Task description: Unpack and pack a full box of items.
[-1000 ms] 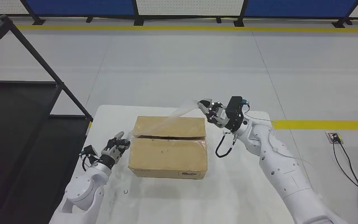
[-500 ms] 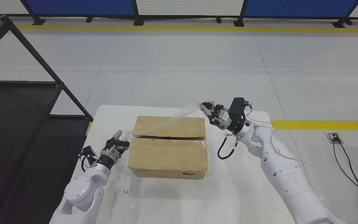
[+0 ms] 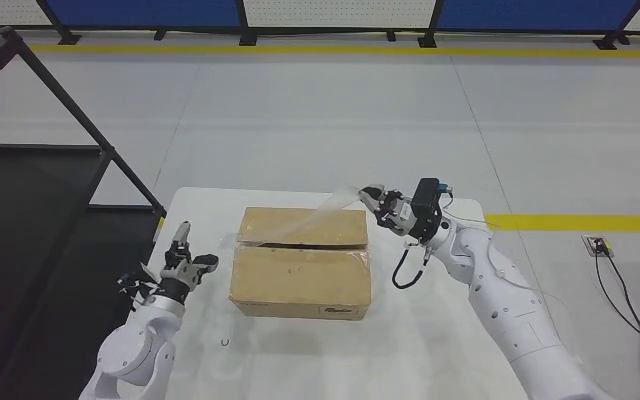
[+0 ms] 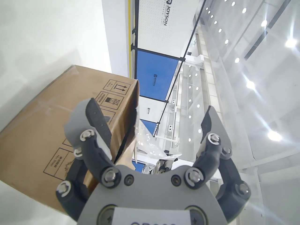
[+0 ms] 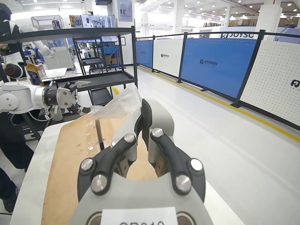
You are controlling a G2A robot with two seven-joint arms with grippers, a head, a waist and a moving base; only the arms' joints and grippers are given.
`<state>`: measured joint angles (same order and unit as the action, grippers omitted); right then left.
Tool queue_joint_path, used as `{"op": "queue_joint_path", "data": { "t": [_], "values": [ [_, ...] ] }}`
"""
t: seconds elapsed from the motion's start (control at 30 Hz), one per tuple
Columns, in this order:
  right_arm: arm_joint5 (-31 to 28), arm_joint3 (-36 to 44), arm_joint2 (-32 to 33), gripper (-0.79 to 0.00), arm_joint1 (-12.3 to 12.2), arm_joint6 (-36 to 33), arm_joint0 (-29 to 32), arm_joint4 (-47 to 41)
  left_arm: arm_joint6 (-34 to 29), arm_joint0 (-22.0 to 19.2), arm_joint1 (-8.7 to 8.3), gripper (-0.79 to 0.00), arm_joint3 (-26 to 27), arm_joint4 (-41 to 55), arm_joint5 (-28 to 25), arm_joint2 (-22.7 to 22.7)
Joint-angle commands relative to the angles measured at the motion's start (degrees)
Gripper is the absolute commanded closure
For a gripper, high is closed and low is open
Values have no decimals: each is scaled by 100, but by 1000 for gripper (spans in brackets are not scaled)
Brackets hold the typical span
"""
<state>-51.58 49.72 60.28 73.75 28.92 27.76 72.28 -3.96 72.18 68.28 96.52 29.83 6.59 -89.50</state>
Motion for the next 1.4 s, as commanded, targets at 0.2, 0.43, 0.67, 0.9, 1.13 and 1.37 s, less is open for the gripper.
{"op": "queue_joint_path", "data": {
  "t": [0.2,0.43,0.67,0.9,1.13,1.37],
  "values": [
    [-34,13,33,0,-17,-18,31,13,-552,366,33,0,706,968,-614,-321],
    [-76,15,18,0,-14,-35,19,16,-756,-150,32,0,440,868,179,3],
    [-83,31,12,0,-14,-52,15,27,-676,-800,69,0,-282,552,518,457],
    [-113,70,27,0,-31,-42,53,81,-721,-991,84,0,-622,351,745,659],
    [-138,180,25,0,-44,-108,102,114,-735,-1012,94,0,-719,305,845,704],
    [-207,221,49,0,-67,-297,159,87,-777,-1064,102,0,-870,281,989,754]
  ]
}}
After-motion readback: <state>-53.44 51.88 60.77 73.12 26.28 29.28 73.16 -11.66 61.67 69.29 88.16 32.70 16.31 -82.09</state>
